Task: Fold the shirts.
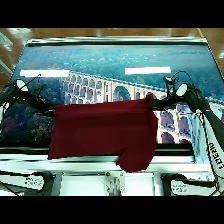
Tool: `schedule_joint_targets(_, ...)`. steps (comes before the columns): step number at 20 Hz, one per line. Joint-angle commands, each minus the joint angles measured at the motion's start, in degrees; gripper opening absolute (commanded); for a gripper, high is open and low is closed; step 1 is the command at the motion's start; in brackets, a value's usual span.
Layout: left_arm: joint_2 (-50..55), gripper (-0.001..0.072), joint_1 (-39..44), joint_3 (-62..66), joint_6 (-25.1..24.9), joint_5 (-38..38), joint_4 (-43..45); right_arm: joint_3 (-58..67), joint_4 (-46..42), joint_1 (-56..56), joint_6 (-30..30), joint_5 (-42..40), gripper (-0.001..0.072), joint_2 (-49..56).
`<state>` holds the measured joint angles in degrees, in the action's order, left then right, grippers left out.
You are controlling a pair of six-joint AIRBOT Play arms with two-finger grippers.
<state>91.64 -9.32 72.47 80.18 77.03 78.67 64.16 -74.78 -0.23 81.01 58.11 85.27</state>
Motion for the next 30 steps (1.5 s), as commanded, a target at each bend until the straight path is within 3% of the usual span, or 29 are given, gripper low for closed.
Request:
schedule_joint_targets(1,0.13,0.0042,0.07,-0.02,0.98,0.94,1.70,-0.02,-2.29,0.09,2.95,2.40,0.0068,2.21)
schedule_joint_targets(4,0.35,0.0050,0.07,-0.02,2.03,1.05,1.29,-0.02,2.12,0.11,2.95,2.43,0.0070,4.22)
schedule_joint_targets(5,0.35,0.0149,0.04,-0.02,2.01,1.07,1.29,0.00,2.43,0.09,2.95,2.40,0.0103,4.02)
schedule_joint_targets(6,0.35,0.0323,0.00,0.00,2.01,1.51,1.29,0.02,2.75,0.09,2.95,2.58,0.0240,3.54)
schedule_joint_targets(7,0.26,0.0470,-0.09,0.00,2.01,2.49,1.31,0.13,2.78,-0.07,2.93,3.65,0.0474,2.86)
schedule_joint_targets(8,0.00,0.0511,-0.17,0.00,1.99,3.85,1.36,0.31,2.47,-0.09,2.58,5.84,0.0596,1.60)
schedule_joint_targets(11,-3.10,0.0513,-1.55,-0.07,1.77,9.75,1.31,1.66,-3.91,-0.09,1.66,16.70,0.0597,-3.80)
schedule_joint_targets(13,-7.50,0.0613,-3.28,-2.01,0.26,12.13,1.25,1.64,-13.27,-0.11,1.66,24.52,0.0596,-8.26)
schedule_joint_targets(15,-14.08,0.0613,-6.10,-8.96,-1.77,10.91,1.03,0.39,-18.84,-2.38,1.60,28.33,0.0596,-13.03)
schedule_joint_targets(17,-21.27,0.0613,-11.13,-19.37,-4.98,8.66,-2.14,-3.06,-14.73,-8.28,1.55,27.58,0.0596,-18.45)
schedule_joint_targets(19,-27.65,0.0613,-18.03,-29.66,-10.23,5.79,-8.37,-9.20,-3.06,-15.91,-2.91,25.92,0.0596,-23.26)
schedule_joint_targets(22,-32.41,0.0613,-26.32,-38.29,-13.75,2.91,-14.23,-18.51,13.38,-22.58,-8.63,25.88,0.0597,-25.75)
schedule_joint_targets(30,-28.28,0.0631,-28.50,-39.47,-13.77,2.45,-10.86,-25.03,14.58,-22.75,-9.55,16.35,0.0596,-25.68)
